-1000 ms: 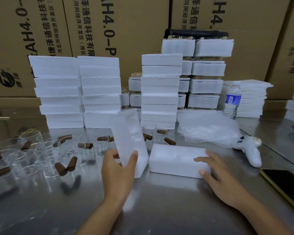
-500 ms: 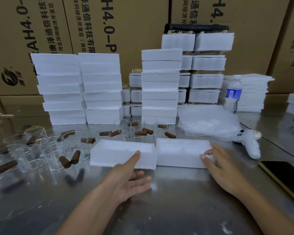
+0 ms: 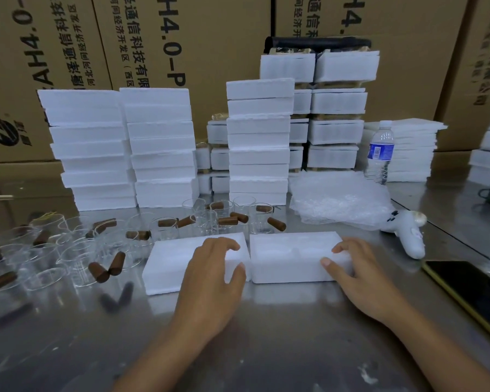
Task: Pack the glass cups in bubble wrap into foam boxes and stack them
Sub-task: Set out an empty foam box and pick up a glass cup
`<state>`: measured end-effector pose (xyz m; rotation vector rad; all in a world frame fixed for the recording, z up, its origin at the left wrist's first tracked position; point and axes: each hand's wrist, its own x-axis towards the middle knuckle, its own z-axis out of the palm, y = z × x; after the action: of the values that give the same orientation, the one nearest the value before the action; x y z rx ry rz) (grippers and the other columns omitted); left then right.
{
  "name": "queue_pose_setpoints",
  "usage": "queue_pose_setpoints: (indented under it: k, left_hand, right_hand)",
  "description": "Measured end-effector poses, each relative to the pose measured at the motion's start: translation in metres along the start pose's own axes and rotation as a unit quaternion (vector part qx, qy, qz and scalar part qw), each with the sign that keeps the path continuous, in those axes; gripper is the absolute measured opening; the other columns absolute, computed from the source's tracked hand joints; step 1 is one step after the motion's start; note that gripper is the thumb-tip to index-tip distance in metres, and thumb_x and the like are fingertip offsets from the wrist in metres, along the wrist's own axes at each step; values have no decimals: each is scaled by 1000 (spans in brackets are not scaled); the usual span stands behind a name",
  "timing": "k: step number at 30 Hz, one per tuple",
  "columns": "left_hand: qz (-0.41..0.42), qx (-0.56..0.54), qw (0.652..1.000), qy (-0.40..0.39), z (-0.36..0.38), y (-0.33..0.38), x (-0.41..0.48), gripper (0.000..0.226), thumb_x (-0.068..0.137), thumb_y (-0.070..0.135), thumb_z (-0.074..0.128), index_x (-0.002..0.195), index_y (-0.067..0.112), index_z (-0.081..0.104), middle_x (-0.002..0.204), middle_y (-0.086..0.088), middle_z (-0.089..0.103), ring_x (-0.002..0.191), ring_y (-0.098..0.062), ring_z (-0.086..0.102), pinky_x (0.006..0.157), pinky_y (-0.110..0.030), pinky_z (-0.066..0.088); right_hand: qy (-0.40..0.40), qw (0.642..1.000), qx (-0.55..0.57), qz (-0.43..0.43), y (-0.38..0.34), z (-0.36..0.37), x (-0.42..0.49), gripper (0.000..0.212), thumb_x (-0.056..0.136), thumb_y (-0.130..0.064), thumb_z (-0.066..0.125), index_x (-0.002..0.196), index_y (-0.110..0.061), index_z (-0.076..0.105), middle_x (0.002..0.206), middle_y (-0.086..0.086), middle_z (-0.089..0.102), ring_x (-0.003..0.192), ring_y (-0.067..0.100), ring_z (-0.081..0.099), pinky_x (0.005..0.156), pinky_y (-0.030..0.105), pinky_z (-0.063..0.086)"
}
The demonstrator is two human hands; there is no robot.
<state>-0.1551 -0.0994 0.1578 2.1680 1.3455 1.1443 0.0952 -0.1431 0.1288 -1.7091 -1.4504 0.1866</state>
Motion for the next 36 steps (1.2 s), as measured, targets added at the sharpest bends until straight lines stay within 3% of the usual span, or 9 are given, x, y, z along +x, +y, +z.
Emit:
queue_pose_setpoints:
  k: [4, 9, 13, 17, 20, 23, 28, 32, 36]
  left_hand:
    - [-47, 59, 996, -57, 4, -10, 5, 33, 95, 35, 51, 127, 35, 42, 134, 12, 49, 128, -14, 37, 116, -37, 22]
    - [-41, 109, 993, -18, 1, -20, 5, 31, 96, 39, 46, 126, 33, 45, 128, 9, 54, 122, -14, 42, 116, -38, 22]
    - [76, 130, 988, 25, 5, -16, 6, 35, 95, 40, 46, 128, 29, 49, 130, 10, 52, 126, -12, 38, 113, -28, 18]
    - [220, 111, 969, -21, 15, -6, 15, 33, 95, 41, 47, 126, 29, 52, 129, 13, 50, 121, -4, 34, 97, -4, 14]
    - [298, 143, 941, -69, 25, 4, 25, 26, 94, 36, 51, 116, 25, 60, 118, 9, 59, 112, -12, 50, 97, -17, 32]
    - [348, 139, 926, -36, 35, 12, 31, 17, 85, 29, 59, 97, 21, 69, 95, 7, 67, 87, -13, 62, 82, -25, 45]
    - [305, 40, 951, 6, 31, 0, 40, 23, 90, 30, 46, 96, 19, 66, 92, 9, 66, 87, -3, 54, 80, -15, 38]
    - [174, -122, 976, 48, 19, -7, 55, 11, 93, 26, 54, 93, 36, 59, 91, 21, 63, 93, 5, 56, 79, -4, 39]
    - [32, -304, 952, 35, 18, -11, 65, 14, 92, 17, 58, 94, 30, 63, 94, 17, 67, 92, -3, 63, 82, -14, 48]
  right_hand:
    - [-24, 1000, 19, -2, -3, -2, -3, 44, 84, -44, 61, 118, -38, 35, 126, -18, 36, 108, -2, 41, 83, 17, 34]
    - [-41, 998, 44, -8, -7, -2, -3, 53, 77, -60, 54, 122, -44, 31, 127, -23, 38, 101, -13, 45, 73, 11, 42]
    - [16, 998, 62, 0, -8, 2, 1, 43, 86, -49, 52, 124, -36, 37, 126, -17, 42, 105, -11, 43, 75, 11, 37]
    - [90, 991, 97, -4, -16, 3, 12, 33, 89, -38, 56, 119, -35, 43, 119, -17, 45, 104, -13, 42, 74, 6, 35]
    - [118, 986, 115, -18, -30, 11, 26, 31, 88, -27, 61, 112, -37, 45, 112, -20, 48, 103, -10, 44, 73, 5, 35]
    - [91, 991, 92, -28, -43, 24, 45, 32, 86, -28, 62, 109, -38, 42, 108, -17, 50, 101, 0, 48, 77, 14, 36]
    - [-5, 998, -57, 13, -55, 45, 87, 38, 87, -42, 56, 120, -27, 44, 114, -6, 53, 109, 14, 48, 90, 32, 41]
    - [-94, 975, -195, 46, -50, 58, 114, 40, 90, -44, 52, 123, -23, 44, 116, -3, 59, 108, 20, 52, 90, 37, 42]
    - [-135, 973, -170, 83, -46, 60, 127, 16, 90, -36, 54, 95, -23, 60, 96, 0, 66, 88, 20, 60, 85, 38, 49]
